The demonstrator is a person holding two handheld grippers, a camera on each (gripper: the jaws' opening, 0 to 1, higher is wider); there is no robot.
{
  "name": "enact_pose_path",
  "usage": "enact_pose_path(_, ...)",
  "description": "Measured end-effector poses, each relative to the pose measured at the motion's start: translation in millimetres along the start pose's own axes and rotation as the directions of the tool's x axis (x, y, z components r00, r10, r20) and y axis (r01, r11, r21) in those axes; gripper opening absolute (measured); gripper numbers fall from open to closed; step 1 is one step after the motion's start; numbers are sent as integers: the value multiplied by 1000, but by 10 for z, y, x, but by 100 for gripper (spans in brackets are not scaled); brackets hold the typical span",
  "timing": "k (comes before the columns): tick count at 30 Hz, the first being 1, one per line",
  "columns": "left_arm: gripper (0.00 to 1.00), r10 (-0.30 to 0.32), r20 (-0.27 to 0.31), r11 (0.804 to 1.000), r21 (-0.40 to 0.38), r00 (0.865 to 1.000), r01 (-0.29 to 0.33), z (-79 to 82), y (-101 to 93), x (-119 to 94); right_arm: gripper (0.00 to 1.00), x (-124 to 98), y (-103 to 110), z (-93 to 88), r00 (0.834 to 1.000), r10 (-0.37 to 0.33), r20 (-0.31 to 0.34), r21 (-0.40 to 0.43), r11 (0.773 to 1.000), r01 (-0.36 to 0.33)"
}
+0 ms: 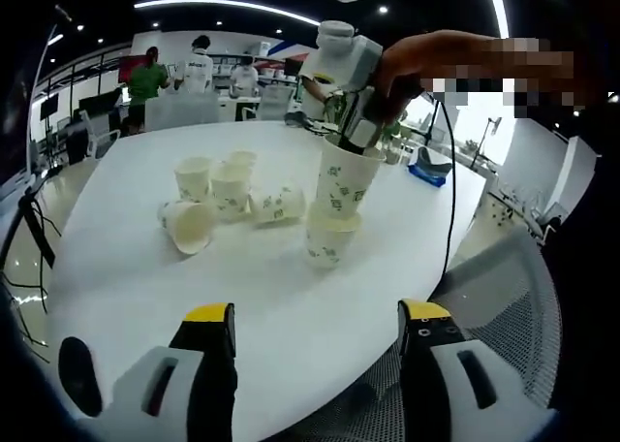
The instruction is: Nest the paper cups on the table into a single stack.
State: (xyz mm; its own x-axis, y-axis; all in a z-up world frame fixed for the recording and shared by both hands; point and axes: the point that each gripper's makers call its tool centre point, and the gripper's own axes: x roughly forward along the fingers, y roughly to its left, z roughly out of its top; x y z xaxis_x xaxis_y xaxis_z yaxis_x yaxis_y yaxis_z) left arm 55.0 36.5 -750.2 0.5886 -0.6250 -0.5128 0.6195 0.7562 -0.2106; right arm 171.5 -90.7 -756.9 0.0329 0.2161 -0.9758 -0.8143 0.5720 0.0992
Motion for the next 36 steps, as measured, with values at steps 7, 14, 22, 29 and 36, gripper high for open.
enact_pose_path(7,67,-1,0,1000,0,1000,1,-4,4,4,0,33,54,-41,1000,-8,-13,-3,1000,8)
enact_pose_path(14,67,0,1,1000,-2,1000,0,1,0,-3,0,117,62,-65,1000,-13,-28,-10,1000,13)
enact_pose_path(22,67,0,2,1000,-5,1000,0,8,-7,-16,0,168,83,-92,999,-11,-44,-16,1000,10)
enact_pose_path(29,67,-2,0,1000,-5,1000,2,11,-14,-22,0,221,5,-67,999,-9,-50,-16,1000,8)
enact_pose_path(36,67,-1,-1,1000,-6,1000,1,13,-17,-26,0,243,13,-71,998,-5,-55,-20,1000,4)
